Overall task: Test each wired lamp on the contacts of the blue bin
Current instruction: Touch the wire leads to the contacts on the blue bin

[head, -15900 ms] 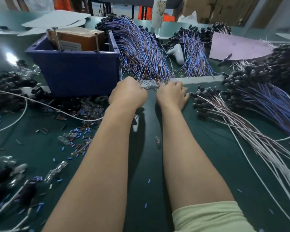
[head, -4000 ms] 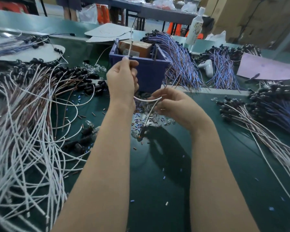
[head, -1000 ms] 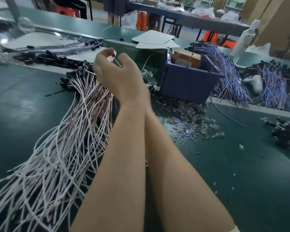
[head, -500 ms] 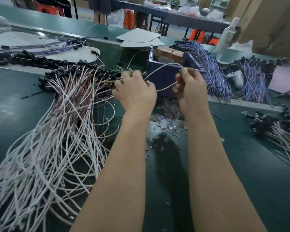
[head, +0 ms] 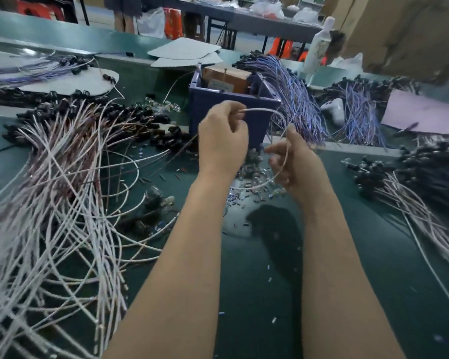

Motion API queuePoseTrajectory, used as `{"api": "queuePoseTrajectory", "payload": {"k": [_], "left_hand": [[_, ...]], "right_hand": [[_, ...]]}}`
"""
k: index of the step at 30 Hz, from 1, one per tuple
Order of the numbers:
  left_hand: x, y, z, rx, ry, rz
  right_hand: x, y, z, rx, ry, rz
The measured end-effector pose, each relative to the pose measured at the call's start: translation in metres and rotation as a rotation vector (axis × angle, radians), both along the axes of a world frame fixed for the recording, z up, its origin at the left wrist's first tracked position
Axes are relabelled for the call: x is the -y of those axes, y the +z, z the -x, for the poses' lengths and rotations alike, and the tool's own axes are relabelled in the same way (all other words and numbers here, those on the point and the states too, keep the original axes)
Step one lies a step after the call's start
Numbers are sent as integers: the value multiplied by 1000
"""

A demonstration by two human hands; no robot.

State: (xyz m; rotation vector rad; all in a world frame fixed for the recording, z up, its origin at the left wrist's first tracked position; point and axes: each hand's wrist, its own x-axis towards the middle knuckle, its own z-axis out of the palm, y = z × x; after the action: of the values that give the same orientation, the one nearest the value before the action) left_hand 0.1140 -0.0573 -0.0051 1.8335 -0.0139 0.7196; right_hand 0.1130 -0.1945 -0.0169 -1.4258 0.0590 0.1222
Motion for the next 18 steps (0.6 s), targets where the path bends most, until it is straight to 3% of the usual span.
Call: {"api": "queuePoseTrajectory", "payload": {"k": [2,6,9,11,15,18], "left_hand": [[12,-1,2,-32,-157,171],[19,-6,5,-121,-503,691],[20,-13,7,-175,-666,754],[22,-18,7,-212,-624,623],[21,-28,5,-251,-294,-31],[20,-29,6,-330,-220,-338]], "right_hand": [[7,-4,1,-62,108,-148],[14,-13,4,-89,291,-302],[4,-15,-1,-11,212,-312],[-2,-16,-5,64,68,-289],[-5,-19,-8,208,-204,-142],[-5,-18,-12,189,-284,-290]]}}
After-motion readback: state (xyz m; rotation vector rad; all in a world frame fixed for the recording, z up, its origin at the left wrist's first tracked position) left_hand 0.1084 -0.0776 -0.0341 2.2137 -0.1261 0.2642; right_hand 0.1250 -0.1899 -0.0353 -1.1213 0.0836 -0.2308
